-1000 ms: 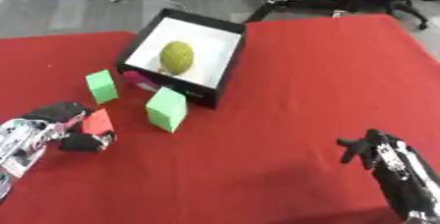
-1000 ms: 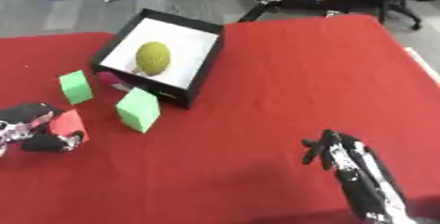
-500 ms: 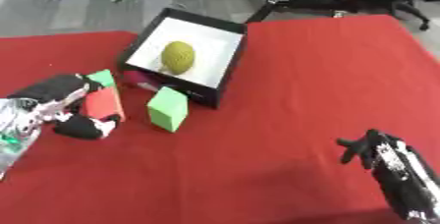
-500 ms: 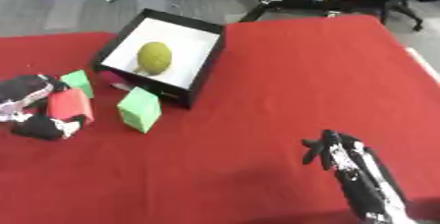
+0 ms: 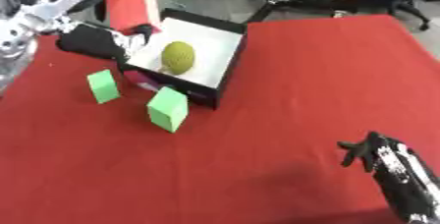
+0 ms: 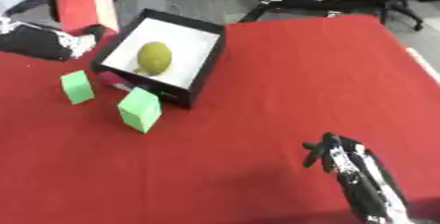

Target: Pick up objects on the table and place them in the box.

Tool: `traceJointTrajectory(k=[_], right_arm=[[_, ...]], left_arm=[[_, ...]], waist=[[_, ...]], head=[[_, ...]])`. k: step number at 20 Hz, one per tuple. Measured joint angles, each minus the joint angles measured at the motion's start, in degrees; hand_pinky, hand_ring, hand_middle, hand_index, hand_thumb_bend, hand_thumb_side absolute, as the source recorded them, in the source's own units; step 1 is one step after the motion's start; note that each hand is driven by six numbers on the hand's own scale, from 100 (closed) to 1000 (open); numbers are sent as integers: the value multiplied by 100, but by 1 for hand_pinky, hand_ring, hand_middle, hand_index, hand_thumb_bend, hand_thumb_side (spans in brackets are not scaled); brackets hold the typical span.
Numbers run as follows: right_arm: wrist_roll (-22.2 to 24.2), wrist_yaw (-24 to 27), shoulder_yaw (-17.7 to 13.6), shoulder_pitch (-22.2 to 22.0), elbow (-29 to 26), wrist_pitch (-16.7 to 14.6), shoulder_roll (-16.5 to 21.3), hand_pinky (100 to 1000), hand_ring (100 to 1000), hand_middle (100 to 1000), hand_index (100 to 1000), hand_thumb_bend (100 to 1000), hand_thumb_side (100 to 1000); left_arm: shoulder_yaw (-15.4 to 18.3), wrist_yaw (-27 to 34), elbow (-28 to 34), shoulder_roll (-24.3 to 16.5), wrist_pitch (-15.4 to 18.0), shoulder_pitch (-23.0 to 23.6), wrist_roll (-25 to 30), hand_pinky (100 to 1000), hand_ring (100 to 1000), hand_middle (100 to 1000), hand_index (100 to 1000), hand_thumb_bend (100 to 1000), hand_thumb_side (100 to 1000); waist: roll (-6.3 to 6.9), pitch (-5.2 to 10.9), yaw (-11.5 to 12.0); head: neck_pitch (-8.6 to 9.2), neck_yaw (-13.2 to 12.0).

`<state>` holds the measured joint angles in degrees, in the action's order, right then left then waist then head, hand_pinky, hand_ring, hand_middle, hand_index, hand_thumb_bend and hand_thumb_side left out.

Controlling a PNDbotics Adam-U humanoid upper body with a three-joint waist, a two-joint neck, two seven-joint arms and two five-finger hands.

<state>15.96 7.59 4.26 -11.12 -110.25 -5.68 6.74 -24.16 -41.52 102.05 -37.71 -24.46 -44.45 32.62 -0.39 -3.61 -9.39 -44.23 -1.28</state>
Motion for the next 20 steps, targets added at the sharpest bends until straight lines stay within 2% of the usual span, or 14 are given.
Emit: traceJointTrajectory(k=[3,6,9,10,12,13,15,19,20], right_arm=[[14,6,6,7,5,14,0,826,447,215,466,100,667],[32,26,38,43,11,30,0,827,447,215,467,100,679],[50,30,59,57,21,46,-1,826,447,215,467,100,683],[57,32,70,58,22,52,-1,827,447,214,467,100,690],[67,32,73,58,23,60,-1,827,447,214,467,100,693],[69,32,74,59,23,63,-1,827,447,214,467,100,692],[72,32,76,59,23,64,-2,827,446,214,467,100,683],[73,33,76,70,23,63,-2,828,446,213,467,100,682],[73,33,76,71,23,63,-2,827,446,213,467,100,681]], left_arm=[[-190,-470,-1165,600,25,-306,-297,686,505,547,761,100,244],[-201,-811,-2285,1090,43,-464,-867,701,530,578,789,100,244],[-181,-982,-3110,1414,116,-531,-1413,711,553,607,822,100,246],[-169,-1009,-3311,1490,152,-538,-1554,713,561,619,834,100,317],[-166,-1039,-3579,1596,225,-544,-1773,720,596,665,869,100,556],[-166,-1042,-3671,1638,254,-544,-1865,723,609,679,877,100,584],[-166,-1041,-3800,1704,299,-544,-2010,753,685,764,916,100,698],[-169,-973,-3910,1764,361,-541,-2166,794,768,879,967,100,1000],[-169,-941,-3913,1764,373,-539,-2191,800,778,893,974,100,1000]], waist=[[-2,0,-56],[-2,0,-93],[-3,0,-120],[-3,0,-120],[-3,0,-122],[-3,0,-123],[-3,0,-124],[-3,0,-124],[-3,0,-123]], head=[[0,-35],[0,-65],[0,-77],[0,-83],[0,-87],[0,-87],[0,-88],[0,-88],[0,-88]])
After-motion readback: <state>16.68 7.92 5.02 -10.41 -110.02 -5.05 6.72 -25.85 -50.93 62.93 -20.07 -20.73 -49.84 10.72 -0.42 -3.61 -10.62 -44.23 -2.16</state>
